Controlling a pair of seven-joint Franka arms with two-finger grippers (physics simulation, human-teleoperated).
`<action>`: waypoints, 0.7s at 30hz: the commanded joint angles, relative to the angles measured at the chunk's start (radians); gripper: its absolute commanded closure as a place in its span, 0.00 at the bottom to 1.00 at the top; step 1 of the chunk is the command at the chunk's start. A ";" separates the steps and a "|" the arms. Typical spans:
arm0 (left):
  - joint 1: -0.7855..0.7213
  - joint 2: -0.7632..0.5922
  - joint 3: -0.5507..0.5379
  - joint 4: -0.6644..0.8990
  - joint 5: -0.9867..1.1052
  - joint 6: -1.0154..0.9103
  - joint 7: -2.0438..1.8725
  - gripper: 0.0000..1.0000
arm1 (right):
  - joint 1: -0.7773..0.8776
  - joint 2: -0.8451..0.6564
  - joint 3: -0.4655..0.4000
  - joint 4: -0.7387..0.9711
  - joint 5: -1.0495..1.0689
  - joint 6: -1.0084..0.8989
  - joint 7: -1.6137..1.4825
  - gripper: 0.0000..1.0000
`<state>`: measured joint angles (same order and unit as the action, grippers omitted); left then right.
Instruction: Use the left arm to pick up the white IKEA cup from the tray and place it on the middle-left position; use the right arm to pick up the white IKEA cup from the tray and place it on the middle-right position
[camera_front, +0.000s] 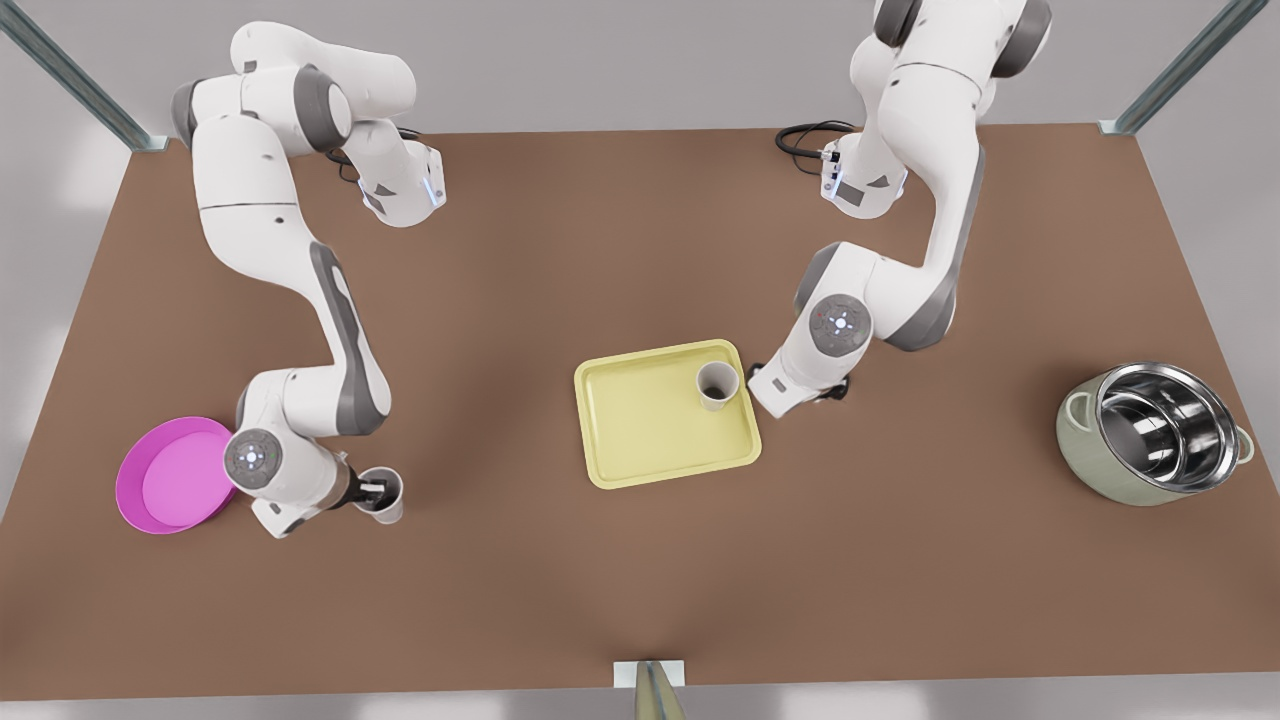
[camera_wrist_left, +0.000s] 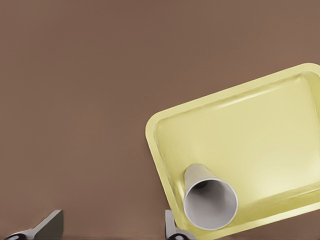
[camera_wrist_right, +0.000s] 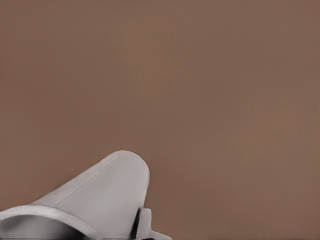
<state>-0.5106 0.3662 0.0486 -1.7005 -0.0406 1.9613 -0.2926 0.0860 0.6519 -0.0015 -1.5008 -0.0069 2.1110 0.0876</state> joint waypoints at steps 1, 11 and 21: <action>0.000 -0.006 -0.004 -0.039 -0.097 0.199 -0.099 0.00 | 0.000 0.002 0.000 0.001 -0.007 0.020 -0.054 0.50; -0.068 0.011 -0.006 -0.188 -0.078 0.363 -0.160 0.00 | 0.001 0.006 -0.002 0.005 -0.007 0.020 -0.054 0.37; -0.080 0.066 -0.004 -0.194 -0.047 0.375 -0.203 0.00 | -0.045 -0.304 -0.032 0.001 0.111 -0.261 -0.169 0.00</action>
<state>-0.5889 0.4306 0.0445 -1.8948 -0.0974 2.3166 -0.4031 0.0442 0.3891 -0.0302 -1.4996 0.0615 2.0086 0.0406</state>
